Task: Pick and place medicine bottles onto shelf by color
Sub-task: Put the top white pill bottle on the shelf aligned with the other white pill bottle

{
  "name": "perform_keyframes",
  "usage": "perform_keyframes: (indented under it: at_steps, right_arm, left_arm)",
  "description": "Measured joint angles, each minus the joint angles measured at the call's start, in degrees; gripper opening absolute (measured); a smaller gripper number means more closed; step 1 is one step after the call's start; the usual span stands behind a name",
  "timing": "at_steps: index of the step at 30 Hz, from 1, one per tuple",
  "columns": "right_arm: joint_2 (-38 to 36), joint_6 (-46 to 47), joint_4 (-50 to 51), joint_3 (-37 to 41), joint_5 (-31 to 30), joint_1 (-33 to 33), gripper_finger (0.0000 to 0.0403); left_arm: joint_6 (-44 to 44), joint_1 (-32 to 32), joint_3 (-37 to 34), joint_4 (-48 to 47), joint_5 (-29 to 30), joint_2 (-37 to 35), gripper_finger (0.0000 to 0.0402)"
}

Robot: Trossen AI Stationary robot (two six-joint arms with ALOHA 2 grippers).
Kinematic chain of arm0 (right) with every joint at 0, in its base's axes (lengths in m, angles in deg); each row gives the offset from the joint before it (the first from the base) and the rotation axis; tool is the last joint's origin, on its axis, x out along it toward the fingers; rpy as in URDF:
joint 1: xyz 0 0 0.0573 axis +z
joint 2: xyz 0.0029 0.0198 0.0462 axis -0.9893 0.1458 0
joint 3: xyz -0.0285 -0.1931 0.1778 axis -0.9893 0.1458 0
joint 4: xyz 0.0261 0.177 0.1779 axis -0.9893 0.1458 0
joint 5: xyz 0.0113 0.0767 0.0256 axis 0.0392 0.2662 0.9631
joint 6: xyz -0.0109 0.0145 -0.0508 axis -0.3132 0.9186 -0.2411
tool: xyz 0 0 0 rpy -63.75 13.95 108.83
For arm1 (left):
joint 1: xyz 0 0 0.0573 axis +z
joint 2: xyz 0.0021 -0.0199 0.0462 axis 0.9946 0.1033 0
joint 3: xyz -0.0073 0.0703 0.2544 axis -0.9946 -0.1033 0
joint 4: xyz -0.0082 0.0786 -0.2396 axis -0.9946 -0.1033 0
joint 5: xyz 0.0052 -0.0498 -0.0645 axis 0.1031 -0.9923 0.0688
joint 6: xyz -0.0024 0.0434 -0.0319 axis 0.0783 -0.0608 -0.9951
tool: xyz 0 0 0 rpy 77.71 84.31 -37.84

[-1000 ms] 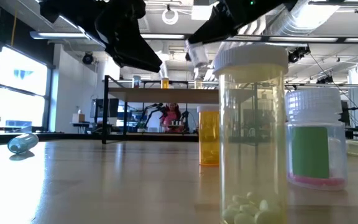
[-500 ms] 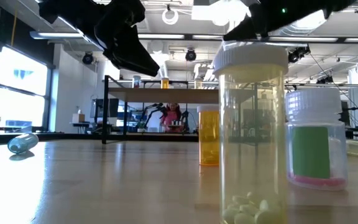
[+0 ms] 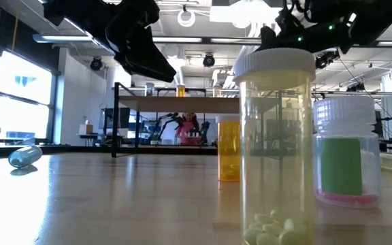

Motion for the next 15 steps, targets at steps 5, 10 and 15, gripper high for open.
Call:
perform_keyframes:
  at_steps: [5,10,15]
  right_arm:
    - [2.9,2.8,-0.1,-0.2,-3.0,0.1,0.0126]
    - [3.2,0.4,0.7,-0.2,-3.5,0.0,0.0126]
    - [3.2,-1.6,2.0,-0.2,-3.4,-1.2,0.0126]
  left_arm:
    - [0.0,0.0,0.0,-0.1,0.0,0.0,0.0217]
    - [0.0,0.0,0.0,-0.3,0.0,0.0,0.0217]
    - [0.0,0.1,0.0,-0.2,0.0,0.0,0.0217]
